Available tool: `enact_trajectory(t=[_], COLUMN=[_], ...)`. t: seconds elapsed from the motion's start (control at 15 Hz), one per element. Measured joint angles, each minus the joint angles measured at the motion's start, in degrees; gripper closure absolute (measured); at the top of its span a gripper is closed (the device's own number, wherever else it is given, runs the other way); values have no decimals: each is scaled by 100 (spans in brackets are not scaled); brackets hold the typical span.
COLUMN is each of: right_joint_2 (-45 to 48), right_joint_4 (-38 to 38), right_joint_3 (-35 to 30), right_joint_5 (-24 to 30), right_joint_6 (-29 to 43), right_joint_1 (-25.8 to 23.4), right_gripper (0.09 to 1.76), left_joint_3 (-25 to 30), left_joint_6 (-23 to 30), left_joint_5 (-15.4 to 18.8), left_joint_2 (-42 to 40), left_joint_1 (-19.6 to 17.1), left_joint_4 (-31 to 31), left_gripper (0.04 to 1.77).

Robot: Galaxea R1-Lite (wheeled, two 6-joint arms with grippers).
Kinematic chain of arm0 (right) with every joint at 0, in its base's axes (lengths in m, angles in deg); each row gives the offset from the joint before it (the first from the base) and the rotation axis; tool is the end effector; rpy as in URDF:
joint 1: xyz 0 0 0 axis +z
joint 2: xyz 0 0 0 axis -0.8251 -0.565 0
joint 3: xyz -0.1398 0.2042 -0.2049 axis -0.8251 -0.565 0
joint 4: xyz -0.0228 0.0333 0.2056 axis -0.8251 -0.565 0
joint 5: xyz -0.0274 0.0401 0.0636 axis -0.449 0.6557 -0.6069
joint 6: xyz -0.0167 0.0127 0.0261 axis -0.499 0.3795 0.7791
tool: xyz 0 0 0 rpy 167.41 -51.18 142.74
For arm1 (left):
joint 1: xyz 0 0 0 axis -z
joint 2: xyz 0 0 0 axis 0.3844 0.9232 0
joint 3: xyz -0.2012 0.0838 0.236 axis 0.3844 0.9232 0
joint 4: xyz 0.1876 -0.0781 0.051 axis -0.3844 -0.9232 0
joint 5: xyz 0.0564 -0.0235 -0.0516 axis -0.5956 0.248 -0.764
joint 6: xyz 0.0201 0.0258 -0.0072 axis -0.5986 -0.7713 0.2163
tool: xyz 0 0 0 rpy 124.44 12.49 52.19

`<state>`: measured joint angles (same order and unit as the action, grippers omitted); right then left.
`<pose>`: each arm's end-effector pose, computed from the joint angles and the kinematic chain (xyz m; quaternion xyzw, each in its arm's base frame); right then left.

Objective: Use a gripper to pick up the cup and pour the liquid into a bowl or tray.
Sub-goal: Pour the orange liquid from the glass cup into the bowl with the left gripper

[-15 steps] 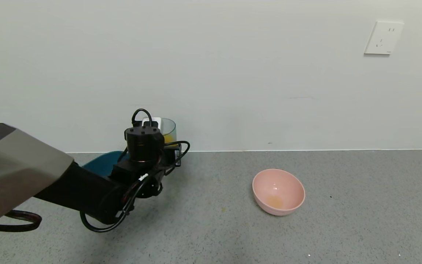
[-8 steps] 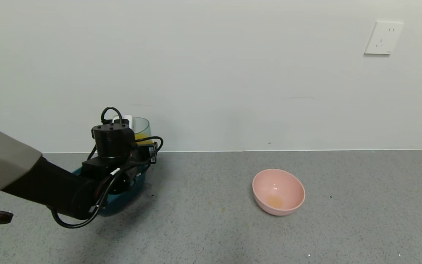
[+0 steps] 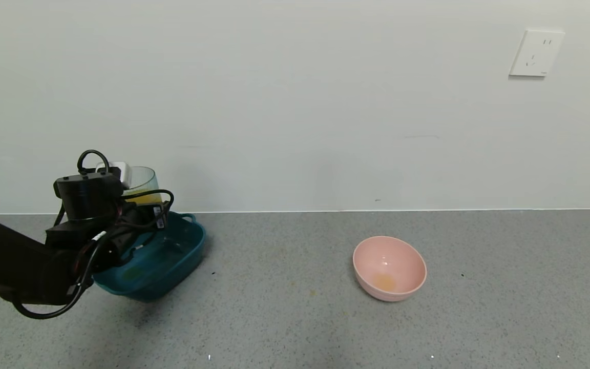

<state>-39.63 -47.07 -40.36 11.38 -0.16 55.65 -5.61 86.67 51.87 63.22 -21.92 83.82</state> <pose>-0.0123 0.0001 0.0761 0.0151 -0.0027 0.0005 0.9999 0.3729 0.0062 0.1297 0.0140 0.1190 0.1548 0.9807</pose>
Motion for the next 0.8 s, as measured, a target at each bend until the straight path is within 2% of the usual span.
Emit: enact_trajectory(t=[0.27, 0.47, 0.8], right_joint_2=[0, 0, 0], right_joint_4=[0, 0, 0], right_joint_3=[0, 0, 0], right_joint_5=[0, 0, 0], right_joint_6=[0, -2, -2], right_joint_1=[0, 0, 0], right_gripper=[14, 14, 14], left_joint_3=[229, 306, 374], left_joint_6=[-444, -783, -1083], left_joint_5=[378, 529, 664], left_joint_2=[-96, -107, -88], left_joint_1=[-539, -812, -911], left_joint_4=[52, 60, 88], left_gripper=[51, 51, 51])
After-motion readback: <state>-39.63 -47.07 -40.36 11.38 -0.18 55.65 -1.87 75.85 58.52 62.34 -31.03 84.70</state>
